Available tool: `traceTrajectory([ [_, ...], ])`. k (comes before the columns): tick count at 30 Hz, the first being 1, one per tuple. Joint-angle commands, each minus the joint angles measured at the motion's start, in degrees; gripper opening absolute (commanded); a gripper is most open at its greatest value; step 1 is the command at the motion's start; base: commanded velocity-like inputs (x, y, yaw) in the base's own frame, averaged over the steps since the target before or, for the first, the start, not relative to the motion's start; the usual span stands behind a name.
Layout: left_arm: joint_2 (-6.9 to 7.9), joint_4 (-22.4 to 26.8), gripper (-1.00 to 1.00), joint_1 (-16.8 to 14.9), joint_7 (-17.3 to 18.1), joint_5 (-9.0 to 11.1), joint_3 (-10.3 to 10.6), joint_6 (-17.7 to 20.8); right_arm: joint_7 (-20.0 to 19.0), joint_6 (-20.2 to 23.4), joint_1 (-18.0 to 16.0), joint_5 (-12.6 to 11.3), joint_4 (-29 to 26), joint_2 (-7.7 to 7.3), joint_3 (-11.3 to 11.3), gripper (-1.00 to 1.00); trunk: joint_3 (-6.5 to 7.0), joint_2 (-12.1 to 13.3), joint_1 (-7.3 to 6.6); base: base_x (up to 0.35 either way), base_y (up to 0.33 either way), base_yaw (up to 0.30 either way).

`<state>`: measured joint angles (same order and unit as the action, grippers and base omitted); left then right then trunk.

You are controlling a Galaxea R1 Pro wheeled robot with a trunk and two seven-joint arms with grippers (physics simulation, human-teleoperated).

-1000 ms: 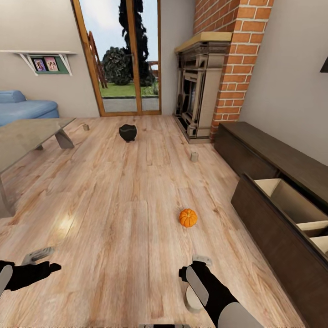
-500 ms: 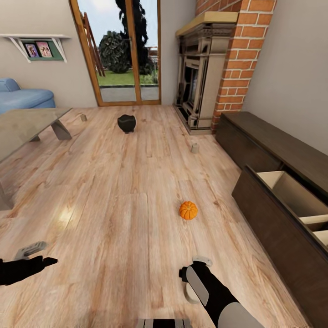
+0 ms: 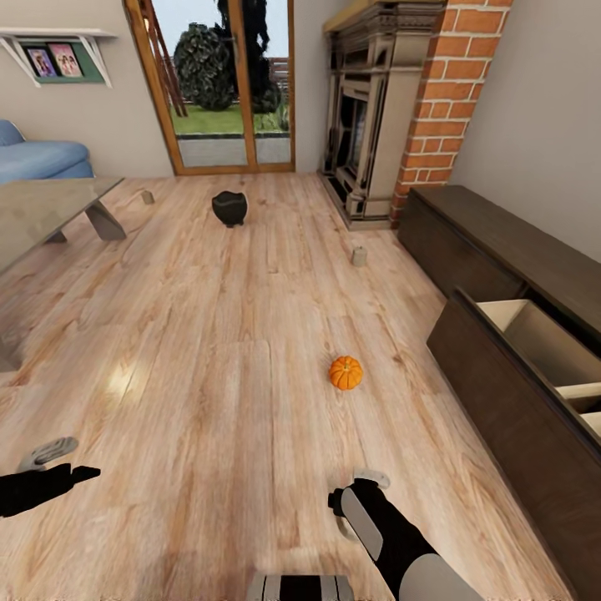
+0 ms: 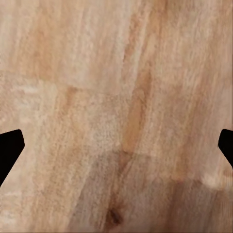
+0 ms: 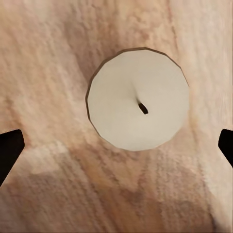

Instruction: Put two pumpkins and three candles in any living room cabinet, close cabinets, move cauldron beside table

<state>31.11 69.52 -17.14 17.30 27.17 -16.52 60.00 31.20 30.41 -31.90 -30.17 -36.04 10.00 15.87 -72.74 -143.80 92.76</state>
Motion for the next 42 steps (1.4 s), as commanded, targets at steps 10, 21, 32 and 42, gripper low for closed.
traceTrajectory([
  [10, -0.08, 0.0, 1.0, 0.0, 0.0, 0.0, 0.1, 0.0, 0.1, -1.2, -0.1, 0.0, 0.3, 0.0, 0.0, 1.0, -2.22, -0.1, 0.25, 0.0, 0.0, 0.0],
  [21, -0.23, 0.0, 1.0, 0.0, 0.0, 0.0, 0.1, 0.0, 0.1, -3.7, -1.5, 0.0, 4.3, -0.21, -0.2, 1.0, -2.67, -0.2, 0.31, 0.0, 0.0, 0.0],
  [32, -0.49, 0.0, 1.0, 0.0, 0.1, -0.1, 0.3, -0.1, 0.1, -4.2, -1.8, -0.1, 4.7, -0.41, -0.2, 1.0, -2.67, -0.2, 0.31, 0.063, -0.005, 0.0],
  [42, -0.52, 0.0, 1.0, 0.0, 0.1, 0.0, 0.4, -0.1, 0.1, -4.3, -1.8, -0.1, 4.7, -0.42, -0.2, 1.0, -2.67, -0.2, 0.31, 0.065, -0.002, 0.0],
])
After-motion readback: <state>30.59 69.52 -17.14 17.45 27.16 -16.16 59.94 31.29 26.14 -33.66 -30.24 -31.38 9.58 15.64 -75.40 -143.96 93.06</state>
